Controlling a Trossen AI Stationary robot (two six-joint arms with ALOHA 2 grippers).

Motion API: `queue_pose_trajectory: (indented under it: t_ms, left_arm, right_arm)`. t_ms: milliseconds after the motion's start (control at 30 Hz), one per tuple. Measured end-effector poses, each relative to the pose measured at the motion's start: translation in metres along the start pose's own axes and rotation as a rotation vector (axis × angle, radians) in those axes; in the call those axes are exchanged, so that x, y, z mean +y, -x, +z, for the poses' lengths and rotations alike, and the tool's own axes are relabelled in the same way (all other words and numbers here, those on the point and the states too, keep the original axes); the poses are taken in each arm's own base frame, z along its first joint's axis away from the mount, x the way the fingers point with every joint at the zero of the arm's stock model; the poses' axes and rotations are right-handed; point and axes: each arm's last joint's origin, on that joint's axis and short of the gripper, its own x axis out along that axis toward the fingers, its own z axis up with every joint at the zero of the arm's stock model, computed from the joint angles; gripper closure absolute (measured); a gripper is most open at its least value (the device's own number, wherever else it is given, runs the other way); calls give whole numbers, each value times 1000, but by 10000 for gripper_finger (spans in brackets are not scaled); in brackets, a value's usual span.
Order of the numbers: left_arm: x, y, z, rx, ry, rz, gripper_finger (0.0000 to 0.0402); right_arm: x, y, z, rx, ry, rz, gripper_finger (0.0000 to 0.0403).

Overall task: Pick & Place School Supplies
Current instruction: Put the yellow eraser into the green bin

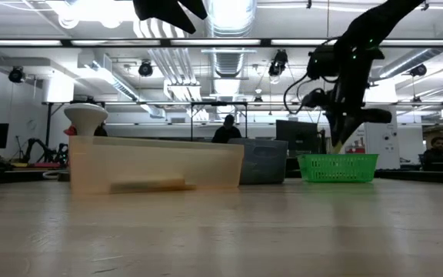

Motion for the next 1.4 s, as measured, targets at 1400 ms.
queue_pose_trajectory:
  t_ms: [1400]
  left_arm:
    - [1, 0, 0, -8, 31, 17, 147]
  right_arm:
    - [0, -34, 3, 58, 125, -127, 248]
